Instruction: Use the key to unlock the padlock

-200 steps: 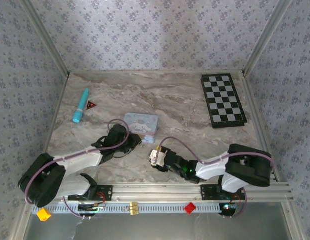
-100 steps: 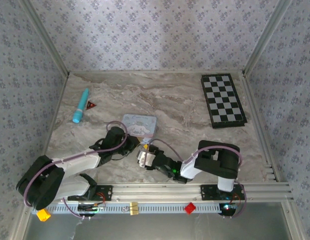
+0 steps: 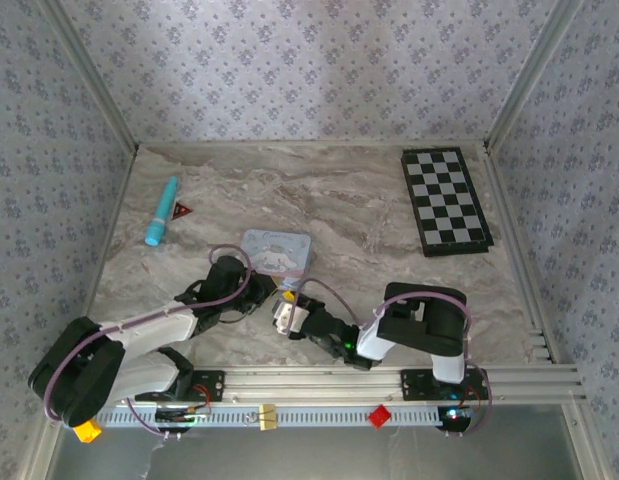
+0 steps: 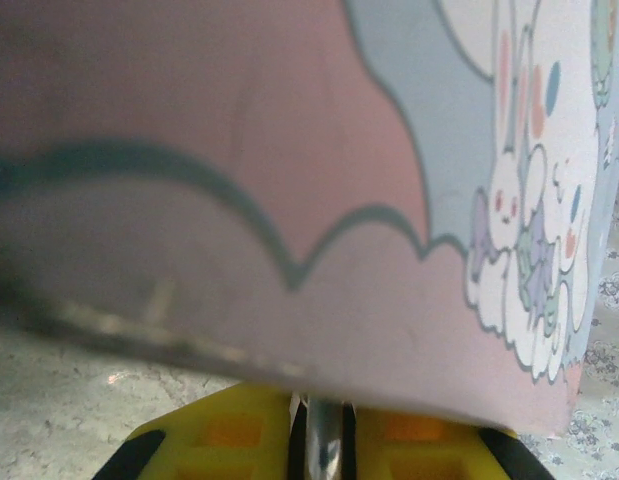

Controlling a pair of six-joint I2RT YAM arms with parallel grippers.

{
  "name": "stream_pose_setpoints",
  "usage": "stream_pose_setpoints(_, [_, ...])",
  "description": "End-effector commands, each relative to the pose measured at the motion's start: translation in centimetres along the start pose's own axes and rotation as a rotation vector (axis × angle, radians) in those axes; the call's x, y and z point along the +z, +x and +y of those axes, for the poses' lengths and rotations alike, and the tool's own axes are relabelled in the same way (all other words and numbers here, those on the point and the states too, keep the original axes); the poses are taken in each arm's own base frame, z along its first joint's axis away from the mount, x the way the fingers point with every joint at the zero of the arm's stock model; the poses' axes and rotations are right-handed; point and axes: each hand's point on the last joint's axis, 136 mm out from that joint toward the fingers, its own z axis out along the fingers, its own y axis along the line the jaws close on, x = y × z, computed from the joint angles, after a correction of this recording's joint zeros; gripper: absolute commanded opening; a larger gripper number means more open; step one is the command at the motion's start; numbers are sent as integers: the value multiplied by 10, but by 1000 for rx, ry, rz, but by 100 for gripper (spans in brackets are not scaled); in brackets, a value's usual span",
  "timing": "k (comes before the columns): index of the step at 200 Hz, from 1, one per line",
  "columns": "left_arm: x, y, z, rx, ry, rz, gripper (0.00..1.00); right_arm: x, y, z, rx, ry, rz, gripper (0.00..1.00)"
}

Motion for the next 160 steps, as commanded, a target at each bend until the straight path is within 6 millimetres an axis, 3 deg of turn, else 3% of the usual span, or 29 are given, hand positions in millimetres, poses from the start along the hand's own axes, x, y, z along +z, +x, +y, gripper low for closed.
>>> stream_pose_setpoints(1, [-3,2,-8,-15,41,20,0,4,-9,-4,39,47,-30,33])
stream_pose_setpoints(160, [-5,6,-20,1,78,22,0,10,-12,-12,127,95,-59,25])
